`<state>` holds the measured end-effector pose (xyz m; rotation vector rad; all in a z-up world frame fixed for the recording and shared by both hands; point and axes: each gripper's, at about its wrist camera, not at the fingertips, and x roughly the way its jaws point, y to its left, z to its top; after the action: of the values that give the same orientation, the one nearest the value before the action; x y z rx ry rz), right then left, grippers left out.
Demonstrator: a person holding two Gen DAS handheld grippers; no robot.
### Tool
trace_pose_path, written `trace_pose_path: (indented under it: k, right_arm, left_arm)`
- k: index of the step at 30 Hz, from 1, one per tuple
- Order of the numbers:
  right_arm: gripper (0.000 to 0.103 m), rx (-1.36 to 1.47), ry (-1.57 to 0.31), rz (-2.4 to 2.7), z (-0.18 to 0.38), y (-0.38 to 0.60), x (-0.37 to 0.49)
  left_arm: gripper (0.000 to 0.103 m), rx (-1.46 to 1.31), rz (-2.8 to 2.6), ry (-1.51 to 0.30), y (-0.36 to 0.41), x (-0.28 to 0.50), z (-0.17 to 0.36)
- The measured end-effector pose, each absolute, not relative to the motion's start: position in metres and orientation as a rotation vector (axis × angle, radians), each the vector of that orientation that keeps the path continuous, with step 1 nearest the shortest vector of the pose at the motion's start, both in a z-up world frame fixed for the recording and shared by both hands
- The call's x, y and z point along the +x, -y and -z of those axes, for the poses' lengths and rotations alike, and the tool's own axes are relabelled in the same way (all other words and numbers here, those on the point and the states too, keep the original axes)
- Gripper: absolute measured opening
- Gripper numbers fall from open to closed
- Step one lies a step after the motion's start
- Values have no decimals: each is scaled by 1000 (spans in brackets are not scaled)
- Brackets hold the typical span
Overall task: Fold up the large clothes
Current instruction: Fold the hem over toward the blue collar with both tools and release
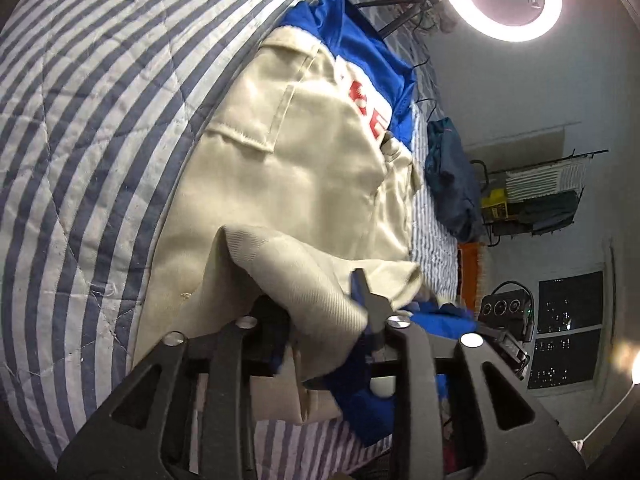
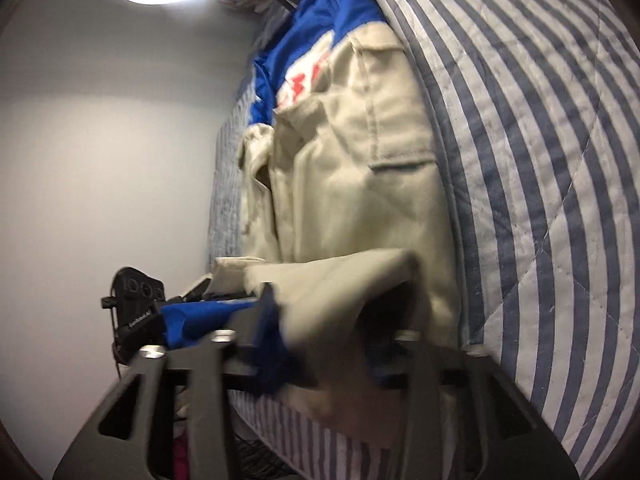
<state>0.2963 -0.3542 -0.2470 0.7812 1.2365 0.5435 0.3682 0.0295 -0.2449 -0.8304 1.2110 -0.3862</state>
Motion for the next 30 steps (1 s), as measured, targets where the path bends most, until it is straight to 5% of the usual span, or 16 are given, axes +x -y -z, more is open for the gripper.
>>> trace_pose_path:
  k: [2,3,9,16,20,23,30]
  right_arm:
    - [61,818,-1188,-574,234,362,296]
    - [61,834,-1159,-592,227,367,294]
    - [61,642,-1074,-540,199,388,275]
    - [58,486,-1226,-461,249,382,258]
    - [33,370,-1235,-476,256,359,259]
    - [33,251,-1236,-381,263,348,268]
    - [33,90,-1037,-317,209,338,255]
  left_arm:
    - [64,-831,382,-1163,-36,366,233]
    - [66,-821,367,-1121,-44,364,222]
    - [67,-671,304,-994,-77,353,197]
    - [66,-568,317,-1177,-55,350,252]
    - [61,-327,201,-1181,-27,347,263]
    - [61,-325,111,-1208,-29,350,281]
    - [60,-267,130,-1010,-24,332,220]
